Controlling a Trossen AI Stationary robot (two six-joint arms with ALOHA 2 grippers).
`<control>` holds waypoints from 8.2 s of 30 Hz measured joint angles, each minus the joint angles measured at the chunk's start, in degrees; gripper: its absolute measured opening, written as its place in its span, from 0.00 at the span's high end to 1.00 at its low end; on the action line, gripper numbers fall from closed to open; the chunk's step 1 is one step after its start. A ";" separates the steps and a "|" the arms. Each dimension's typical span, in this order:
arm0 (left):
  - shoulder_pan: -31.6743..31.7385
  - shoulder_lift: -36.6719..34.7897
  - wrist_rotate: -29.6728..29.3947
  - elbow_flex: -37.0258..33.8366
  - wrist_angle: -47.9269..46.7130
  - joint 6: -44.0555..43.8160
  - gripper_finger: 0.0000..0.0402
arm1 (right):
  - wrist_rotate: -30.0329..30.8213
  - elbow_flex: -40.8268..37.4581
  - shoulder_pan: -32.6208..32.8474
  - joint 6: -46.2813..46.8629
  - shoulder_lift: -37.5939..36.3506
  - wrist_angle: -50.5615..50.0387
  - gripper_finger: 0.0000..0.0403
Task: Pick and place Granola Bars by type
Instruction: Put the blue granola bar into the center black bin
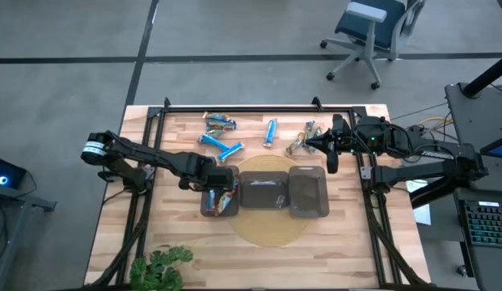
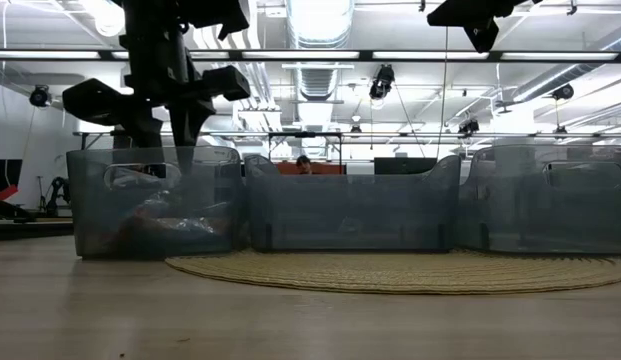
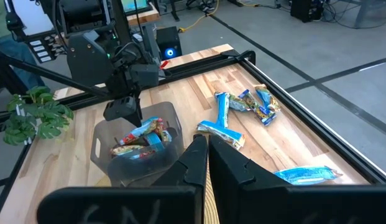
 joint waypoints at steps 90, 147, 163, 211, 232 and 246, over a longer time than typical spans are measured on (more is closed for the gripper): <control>0.09 -40.22 -22.10 -1.67 33.54 82.58 1.00 | 0.04 0.00 -0.02 0.20 0.00 0.13 0.98; 0.11 -45.37 -16.72 -10.36 41.02 86.00 1.00 | -0.10 30.68 -20.67 8.51 20.09 -26.56 0.55; 0.11 -45.79 -16.73 -10.36 40.98 84.98 1.00 | -0.53 30.97 -21.87 8.18 24.28 -26.56 0.38; 0.11 -45.77 -16.99 -10.36 41.00 82.24 1.00 | -2.08 30.49 -35.98 21.92 43.81 -37.86 0.40; 0.11 -45.77 -17.17 -10.45 40.13 77.58 1.00 | -1.58 29.42 -36.73 25.78 59.22 -38.07 0.40; 0.11 -45.22 -17.19 -11.34 39.60 73.50 1.00 | -1.86 29.38 -39.73 27.12 60.50 -37.66 0.40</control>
